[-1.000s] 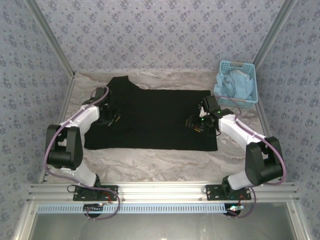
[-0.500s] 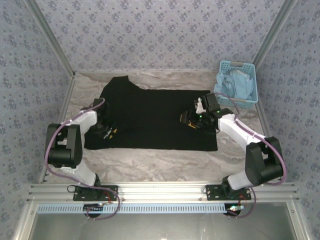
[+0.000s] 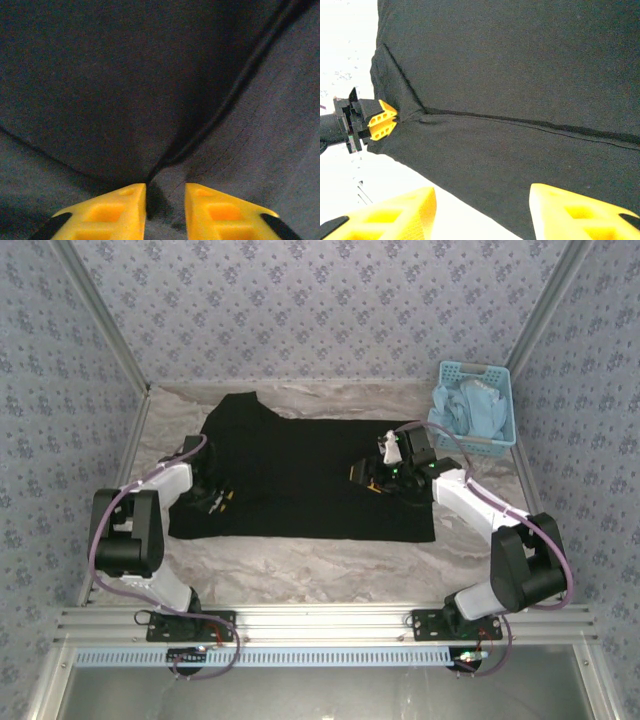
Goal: Fold and stack the t-shirts
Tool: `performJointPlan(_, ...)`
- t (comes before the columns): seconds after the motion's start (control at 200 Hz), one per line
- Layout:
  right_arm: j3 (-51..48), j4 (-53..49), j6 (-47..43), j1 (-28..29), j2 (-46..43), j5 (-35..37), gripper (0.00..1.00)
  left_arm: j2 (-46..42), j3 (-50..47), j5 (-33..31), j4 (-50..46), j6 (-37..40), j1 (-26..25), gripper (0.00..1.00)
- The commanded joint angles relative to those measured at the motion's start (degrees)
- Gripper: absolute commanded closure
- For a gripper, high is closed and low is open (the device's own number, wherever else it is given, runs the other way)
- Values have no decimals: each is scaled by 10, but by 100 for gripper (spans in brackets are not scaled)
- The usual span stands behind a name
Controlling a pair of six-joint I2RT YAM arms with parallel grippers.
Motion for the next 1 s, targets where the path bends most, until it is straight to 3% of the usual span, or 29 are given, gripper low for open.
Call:
performJointPlan(0.0, -5, 1, 3, 4, -4, -12, 46, 2, 4, 7, -2, -5, 0, 79)
performJointPlan(0.27, -2, -4, 17, 0, -4, -9, 47, -5, 12, -7, -7, 1, -2, 100)
performJointPlan(0.57, 13, -1, 23, -5, -3, -5, 48, 31, 131, -40, -65, 80, -41, 100)
performJointPlan(0.994, 31, -28, 22, -19, 5, -7, 49, 217, 392, -65, -172, 245, -118, 100)
